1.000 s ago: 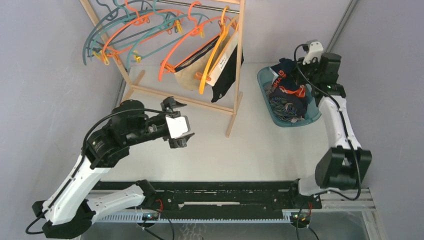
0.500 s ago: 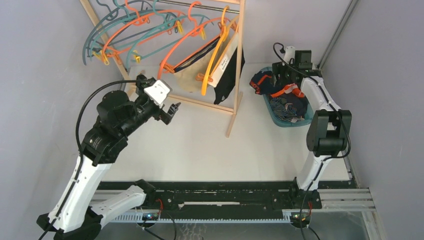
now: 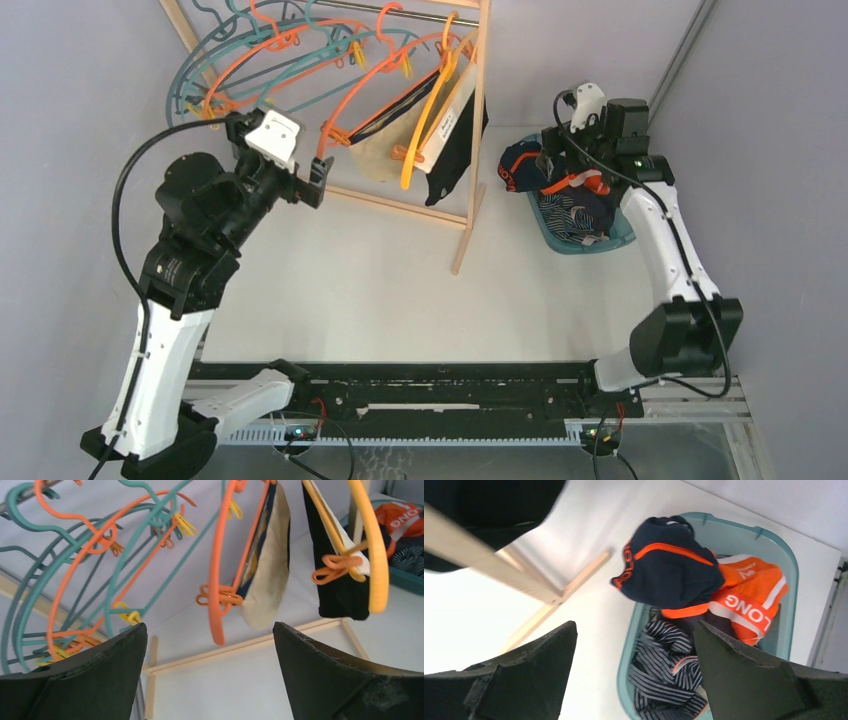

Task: Remove the underwear clipped to the hanger
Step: Place the underwear in the bin.

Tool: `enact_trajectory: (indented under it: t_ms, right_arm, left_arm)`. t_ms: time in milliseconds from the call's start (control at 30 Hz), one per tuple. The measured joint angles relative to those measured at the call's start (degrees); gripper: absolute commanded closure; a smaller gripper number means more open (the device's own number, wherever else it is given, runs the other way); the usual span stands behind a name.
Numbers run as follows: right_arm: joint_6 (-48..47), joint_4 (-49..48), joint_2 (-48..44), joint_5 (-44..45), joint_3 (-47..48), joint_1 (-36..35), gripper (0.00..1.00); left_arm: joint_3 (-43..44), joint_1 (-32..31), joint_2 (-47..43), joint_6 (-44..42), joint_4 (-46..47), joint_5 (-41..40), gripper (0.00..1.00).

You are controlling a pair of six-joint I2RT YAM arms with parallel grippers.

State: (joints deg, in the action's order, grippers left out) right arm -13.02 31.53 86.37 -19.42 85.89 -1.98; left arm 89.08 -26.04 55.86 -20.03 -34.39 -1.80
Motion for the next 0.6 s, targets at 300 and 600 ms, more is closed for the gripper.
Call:
enact_trajectory:
  t_ms: [300,600]
  right_arm:
    - [-0.1,2.7,-12.0,-3.1,-9.0,-6.2,0.15]
    - [-2.9,0.1,-3.4,1.6,-7.1,-5.9,0.18]
  left_arm:
    - [11.0,7.2,10.1,1.6,-1.8,4.9,0.09]
    - [11.2,8.2,12.3,3.0,-3.0,8.6,0.06]
